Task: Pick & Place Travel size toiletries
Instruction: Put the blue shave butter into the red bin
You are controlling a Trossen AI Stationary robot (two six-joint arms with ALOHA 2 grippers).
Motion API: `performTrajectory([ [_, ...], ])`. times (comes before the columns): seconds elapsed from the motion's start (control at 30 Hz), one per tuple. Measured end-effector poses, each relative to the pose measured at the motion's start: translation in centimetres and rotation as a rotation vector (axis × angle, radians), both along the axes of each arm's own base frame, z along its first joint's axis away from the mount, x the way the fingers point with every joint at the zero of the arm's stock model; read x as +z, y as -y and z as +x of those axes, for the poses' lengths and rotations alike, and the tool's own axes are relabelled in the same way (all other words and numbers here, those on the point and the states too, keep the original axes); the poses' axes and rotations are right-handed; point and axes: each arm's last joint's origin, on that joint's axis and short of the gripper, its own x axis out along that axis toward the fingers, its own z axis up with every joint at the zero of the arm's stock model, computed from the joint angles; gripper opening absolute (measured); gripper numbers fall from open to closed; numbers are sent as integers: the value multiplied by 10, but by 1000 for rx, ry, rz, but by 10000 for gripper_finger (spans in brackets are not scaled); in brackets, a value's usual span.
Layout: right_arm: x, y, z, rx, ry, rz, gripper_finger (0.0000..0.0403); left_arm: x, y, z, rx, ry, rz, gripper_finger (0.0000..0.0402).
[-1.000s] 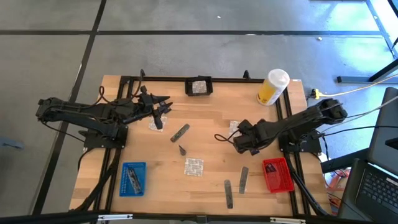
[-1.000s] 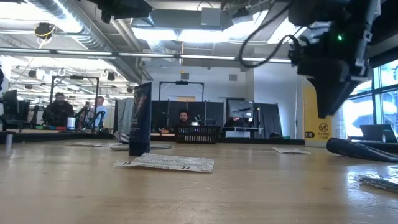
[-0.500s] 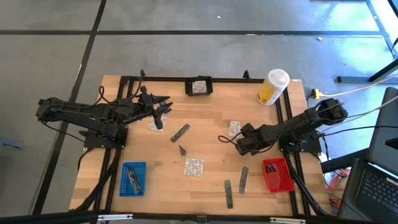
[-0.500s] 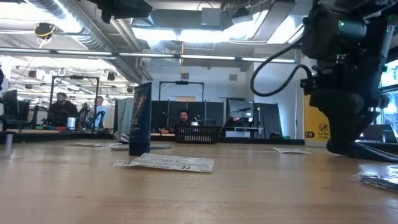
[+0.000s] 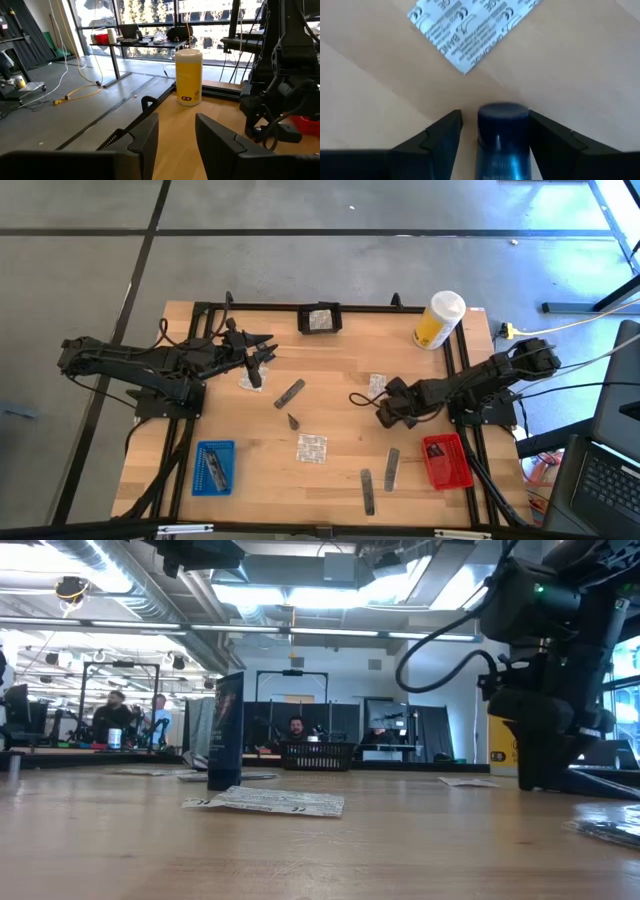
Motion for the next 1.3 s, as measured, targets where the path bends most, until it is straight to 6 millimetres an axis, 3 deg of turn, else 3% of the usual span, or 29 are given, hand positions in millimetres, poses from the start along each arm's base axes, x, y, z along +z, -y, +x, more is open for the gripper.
performTrajectory([
  [0.37,-1,3,1,30,-13,14,202,0,0,0,0,0,0,125],
  [0.83,-1,2,1,56,-21,50,132,0,0,0,0,0,0,123],
  [1.0,0,2,2,57,-26,56,144,0,0,0,0,0,0,125],
  [1.13,6,1,6,82,-41,67,155,0,0,0,0,0,0,124],
  [1.3,22,-2,16,114,-52,89,127,0,0,0,0,0,0,124],
])
